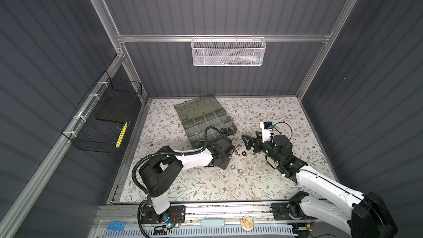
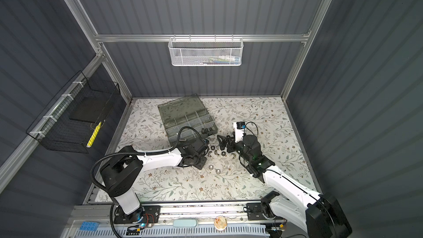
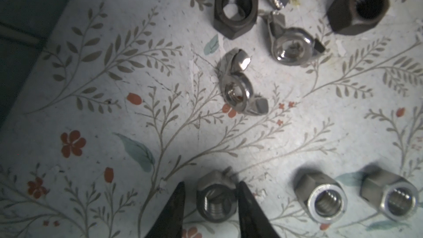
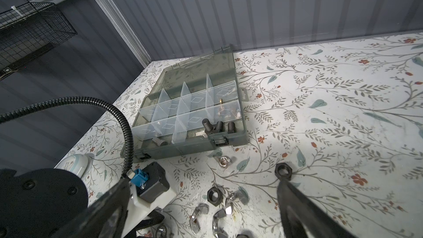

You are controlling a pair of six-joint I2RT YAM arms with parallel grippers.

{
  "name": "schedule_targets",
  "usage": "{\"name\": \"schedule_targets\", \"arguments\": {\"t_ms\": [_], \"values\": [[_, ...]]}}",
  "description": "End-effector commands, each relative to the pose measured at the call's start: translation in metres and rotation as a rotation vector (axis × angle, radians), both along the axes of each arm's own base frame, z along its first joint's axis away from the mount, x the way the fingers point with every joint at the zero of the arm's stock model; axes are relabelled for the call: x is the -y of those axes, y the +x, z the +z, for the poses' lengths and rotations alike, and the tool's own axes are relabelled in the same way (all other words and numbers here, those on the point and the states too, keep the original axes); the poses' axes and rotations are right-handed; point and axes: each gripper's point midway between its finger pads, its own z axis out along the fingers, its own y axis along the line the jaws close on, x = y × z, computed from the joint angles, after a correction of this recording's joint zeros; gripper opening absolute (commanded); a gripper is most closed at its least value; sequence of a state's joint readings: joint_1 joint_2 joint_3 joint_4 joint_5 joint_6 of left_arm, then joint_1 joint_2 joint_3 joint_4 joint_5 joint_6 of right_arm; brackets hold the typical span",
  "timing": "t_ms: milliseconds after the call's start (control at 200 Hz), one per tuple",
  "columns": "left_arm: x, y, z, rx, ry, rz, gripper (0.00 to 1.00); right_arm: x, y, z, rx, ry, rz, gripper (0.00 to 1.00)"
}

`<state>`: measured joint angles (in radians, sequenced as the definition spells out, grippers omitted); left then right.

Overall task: Sort the screws and nuts into containers
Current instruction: Pick up the nut at the center of the table, then place the nut into the container.

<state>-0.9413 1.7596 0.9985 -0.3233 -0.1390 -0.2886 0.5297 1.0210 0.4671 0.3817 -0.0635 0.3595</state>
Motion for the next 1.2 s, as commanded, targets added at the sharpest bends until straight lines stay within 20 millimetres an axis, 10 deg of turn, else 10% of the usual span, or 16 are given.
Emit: {"name": "schedule_targets", "arguments": {"t_ms": [0, 605, 1196], "values": [[-0.007, -0.007, -0.011, -0.039, 0.056, -0.005, 0.33, 0.001, 0.001, 0.000, 0.004, 0.010, -0.007, 0.99], [-0.011, 0.036, 0.037, -0.001, -0.076, 0.170, 0.24, -0.024, -0.009, 0.000, 0.007, -0.021, 0.107, 0.99], [-0.091, 0.122, 0.119, 0.092, -0.253, 0.376, 0.26, -0.081, -0.034, -0.014, 0.013, -0.141, 0.310, 0.99]]}}
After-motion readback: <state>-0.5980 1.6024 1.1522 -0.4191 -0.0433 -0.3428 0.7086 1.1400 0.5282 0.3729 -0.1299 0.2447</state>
